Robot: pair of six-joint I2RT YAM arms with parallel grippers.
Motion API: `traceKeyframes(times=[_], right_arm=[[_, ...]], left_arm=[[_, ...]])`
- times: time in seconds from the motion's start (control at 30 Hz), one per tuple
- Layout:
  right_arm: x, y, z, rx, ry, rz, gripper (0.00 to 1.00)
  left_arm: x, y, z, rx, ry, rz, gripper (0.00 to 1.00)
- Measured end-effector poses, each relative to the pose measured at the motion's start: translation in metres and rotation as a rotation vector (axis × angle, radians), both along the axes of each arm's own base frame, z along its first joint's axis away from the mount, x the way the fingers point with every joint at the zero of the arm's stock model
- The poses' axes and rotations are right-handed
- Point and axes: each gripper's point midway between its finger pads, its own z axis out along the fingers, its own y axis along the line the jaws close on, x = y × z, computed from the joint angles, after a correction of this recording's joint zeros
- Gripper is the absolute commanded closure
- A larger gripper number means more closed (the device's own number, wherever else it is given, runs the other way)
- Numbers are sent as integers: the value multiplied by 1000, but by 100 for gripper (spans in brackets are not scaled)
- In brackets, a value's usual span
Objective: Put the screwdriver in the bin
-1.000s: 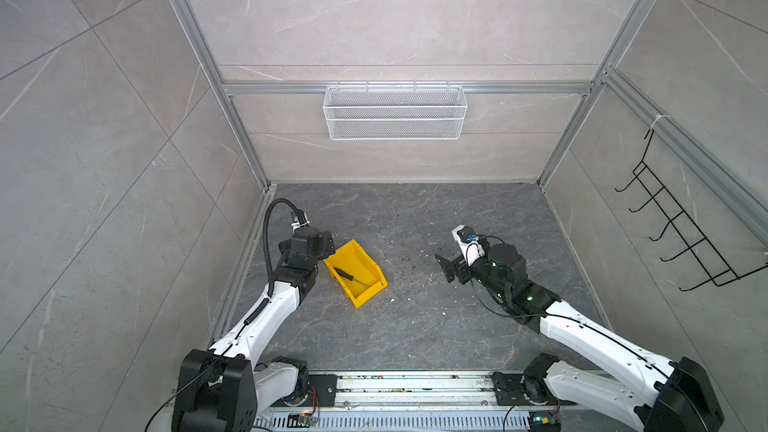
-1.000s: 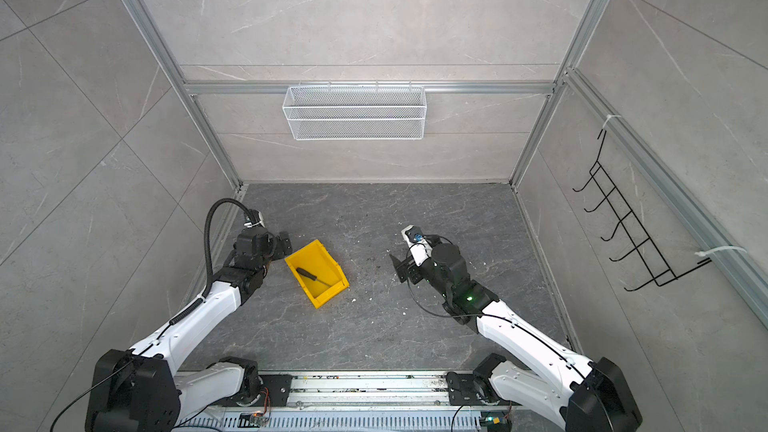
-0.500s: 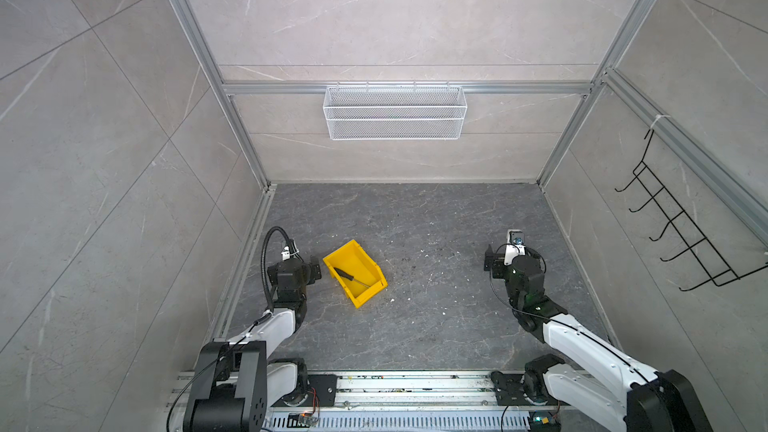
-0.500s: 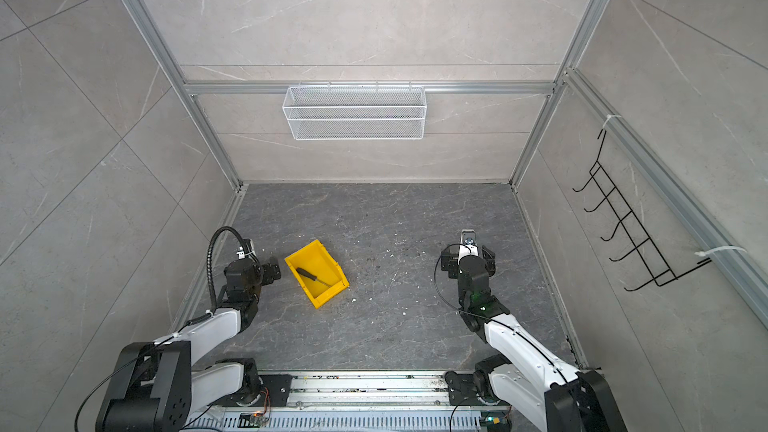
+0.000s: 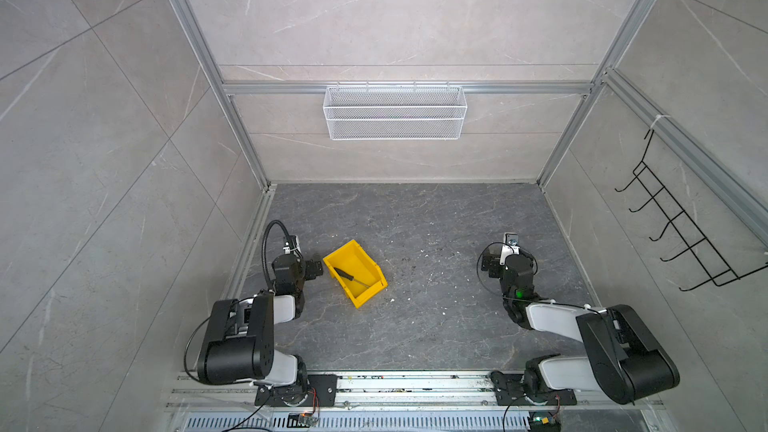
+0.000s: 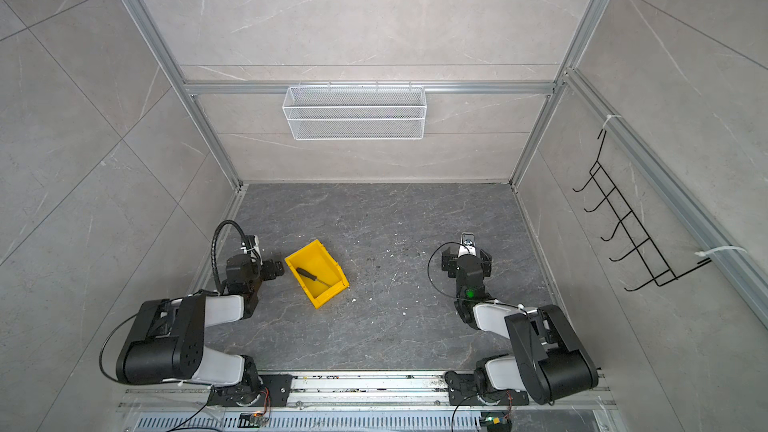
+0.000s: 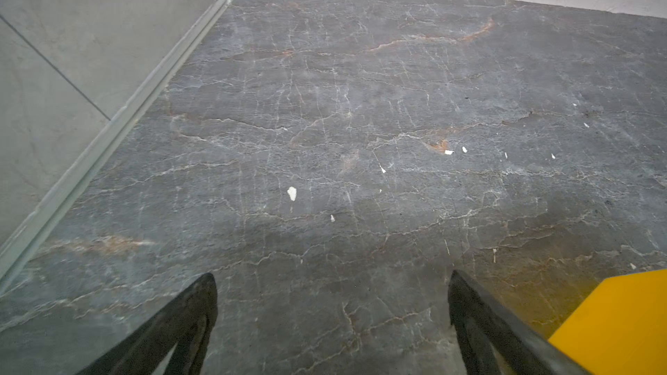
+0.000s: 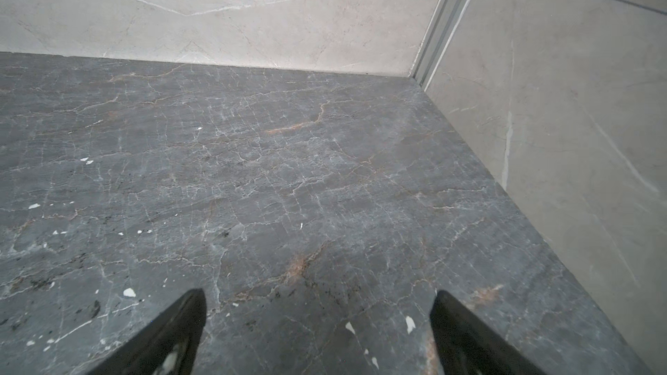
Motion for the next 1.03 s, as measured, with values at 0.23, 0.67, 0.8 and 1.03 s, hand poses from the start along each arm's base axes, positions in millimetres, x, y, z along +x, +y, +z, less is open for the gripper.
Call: traceKeyframes(times=[0.23,0.67,0.8,1.03], right_arm=[[14,-5,-9,27,25,15,1],[23,-3,-2,47,9,36,1],[23,-3,-2,47,9,36,1],[23,-3,-3,47,10,36,1]], left_arm=[[2,-4,-1,-8,-5,-22,0],[2,-3,-1,-8,-7,-22,0],[2,-3,-1,-8,-7,-22,0],[2,-3,-1,-8,-7,-22,0]])
